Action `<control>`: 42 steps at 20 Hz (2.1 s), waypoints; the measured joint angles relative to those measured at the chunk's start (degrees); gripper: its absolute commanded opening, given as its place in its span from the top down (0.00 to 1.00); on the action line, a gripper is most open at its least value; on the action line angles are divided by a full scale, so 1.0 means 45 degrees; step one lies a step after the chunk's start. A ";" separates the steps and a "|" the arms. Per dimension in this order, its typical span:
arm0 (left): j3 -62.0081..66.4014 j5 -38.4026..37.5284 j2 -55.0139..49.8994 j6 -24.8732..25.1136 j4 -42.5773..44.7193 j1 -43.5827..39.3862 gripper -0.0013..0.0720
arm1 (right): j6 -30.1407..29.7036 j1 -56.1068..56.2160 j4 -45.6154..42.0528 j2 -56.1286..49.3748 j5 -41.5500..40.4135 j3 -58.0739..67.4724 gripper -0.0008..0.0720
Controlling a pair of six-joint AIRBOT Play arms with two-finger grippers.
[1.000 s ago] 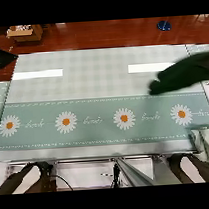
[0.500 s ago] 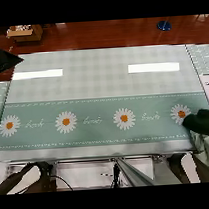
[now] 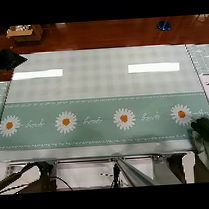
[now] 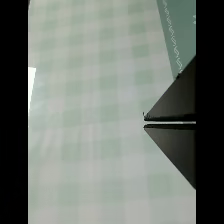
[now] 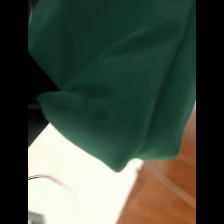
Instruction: Fold the shirts.
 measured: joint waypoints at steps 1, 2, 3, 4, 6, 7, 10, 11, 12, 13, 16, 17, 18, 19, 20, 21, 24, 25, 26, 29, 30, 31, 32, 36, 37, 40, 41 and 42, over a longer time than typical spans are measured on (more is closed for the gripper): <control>0.0000 0.0126 -0.0034 0.0078 -0.0010 0.0073 0.90 | -0.0039 -0.0243 -0.0345 0.0223 -0.0068 -0.0525 0.96; 0.0000 0.0204 -0.0063 0.0117 -0.0005 0.0175 0.90 | -0.0083 -0.0432 -0.0695 0.0447 -0.0194 -0.1093 0.96; 0.0000 0.0384 -0.0092 0.0155 0.0005 0.0301 0.90 | -0.0097 -0.0563 -0.1049 0.0661 -0.0359 -0.1613 0.96; 0.0000 0.0379 -0.0097 0.0199 0.0015 0.0442 0.90 | -0.0102 -0.0670 -0.1423 0.0845 -0.0534 -0.2142 0.96; 0.0000 0.0432 -0.0121 0.0219 0.0000 0.0719 0.90 | -0.0121 -0.0787 -0.1933 0.1073 -0.1001 -0.3045 0.96; 0.0000 0.0476 -0.0121 0.0243 0.0005 0.0850 0.90 | -0.0117 -0.0826 -0.2132 0.1151 -0.1248 -0.3410 0.96; 0.0000 0.0534 -0.0126 0.0257 0.0005 0.1190 0.90 | -0.0092 -0.0889 -0.2526 0.1263 -0.1875 -0.4376 0.95; 0.0000 0.0534 -0.0126 0.0262 0.0005 0.1282 0.90 | -0.0078 -0.0899 -0.2657 0.1282 -0.2045 -0.4624 0.96; 0.0000 0.0544 -0.0121 0.0262 0.0005 0.1375 0.90 | -0.0078 -0.0903 -0.2803 0.1292 -0.2191 -0.4833 0.96; 0.0000 0.0549 -0.0112 0.0267 0.0005 0.1438 0.90 | -0.0073 -0.0918 -0.2977 0.1307 -0.2365 -0.5017 0.96; 0.0000 0.0559 -0.0078 0.0277 0.0005 0.1535 0.90 | -0.0044 -0.0918 -0.3298 0.1331 -0.2773 -0.5343 0.49; 0.0000 0.0559 -0.0063 0.0282 -0.0005 0.1554 0.90 | -0.0107 -0.0933 -0.3468 0.1331 -0.2905 -0.5401 0.33; 0.0000 0.0568 -0.0068 0.0282 0.0005 0.1569 0.90 | -0.0214 -0.0942 -0.3555 0.1331 -0.3075 -0.5450 0.32; 0.0000 0.0573 -0.0063 0.0282 0.0005 0.1574 0.90 | -0.0257 -0.0957 -0.3546 0.1331 -0.3327 -0.5484 0.32; 0.0000 0.0573 -0.0063 0.0282 0.0000 0.1579 0.77 | -0.0282 -0.0971 -0.3575 0.1331 -0.3512 -0.5489 0.32; 0.0000 0.0568 -0.0063 0.0287 -0.0010 0.1579 0.53 | -0.0330 -0.0971 -0.3599 0.1307 -0.3691 -0.5435 0.32; 0.0029 0.0573 -0.0063 0.0296 -0.0505 0.1564 0.40 | -0.0379 -0.0971 -0.2953 0.0801 -0.4697 -0.4289 0.32; 0.0092 0.0563 -0.0063 0.0408 -0.0787 0.1530 0.40 | -0.0471 -0.0971 -0.2123 0.0466 -0.5280 -0.3502 0.32; 0.0204 0.0593 -0.0063 0.0602 -0.1078 0.1428 0.40 | -0.0636 -0.0971 -0.0952 0.0087 -0.5858 -0.2637 0.34; 0.0724 0.0699 -0.0107 0.1141 -0.1234 0.0607 0.41 | -0.1384 -0.0855 0.4216 -0.1365 -0.7451 0.0214 0.43; 0.0918 0.0835 -0.0146 0.1137 -0.0719 0.0136 0.41 | -0.1564 -0.0578 0.5780 -0.1836 -0.7664 0.0981 0.43; 0.1107 0.0962 -0.0219 0.0865 0.0087 -0.0418 0.41 | -0.1719 -0.0053 0.7193 -0.2317 -0.7766 0.1642 0.43; 0.1273 0.0991 -0.0287 0.0461 0.0967 -0.0981 0.41 | -0.1919 0.0636 0.8121 -0.2705 -0.7703 0.2108 0.43; 0.1622 0.0170 -0.0631 -0.1404 0.4454 -0.3483 0.39 | -0.2472 0.5202 0.8694 -0.3842 -0.7150 0.3065 0.42; 0.1666 -0.0136 -0.0729 -0.1729 0.4988 -0.4104 0.25 | -0.2472 0.6436 0.8223 -0.4065 -0.7043 0.3147 0.39; 0.1719 -0.0729 -0.1069 -0.2463 0.5994 -0.5707 0.22 | -0.1846 0.9836 0.6557 -0.4677 -0.6999 0.3313 0.24; 0.1734 -0.0884 -0.1224 -0.2701 0.6275 -0.6178 0.22 | -0.1384 1.0754 0.6018 -0.4901 -0.7014 0.3337 0.24; 0.1734 -0.1049 -0.1379 -0.2943 0.6513 -0.6562 0.22 | -0.0933 1.1521 0.5600 -0.5124 -0.7023 0.3356 0.24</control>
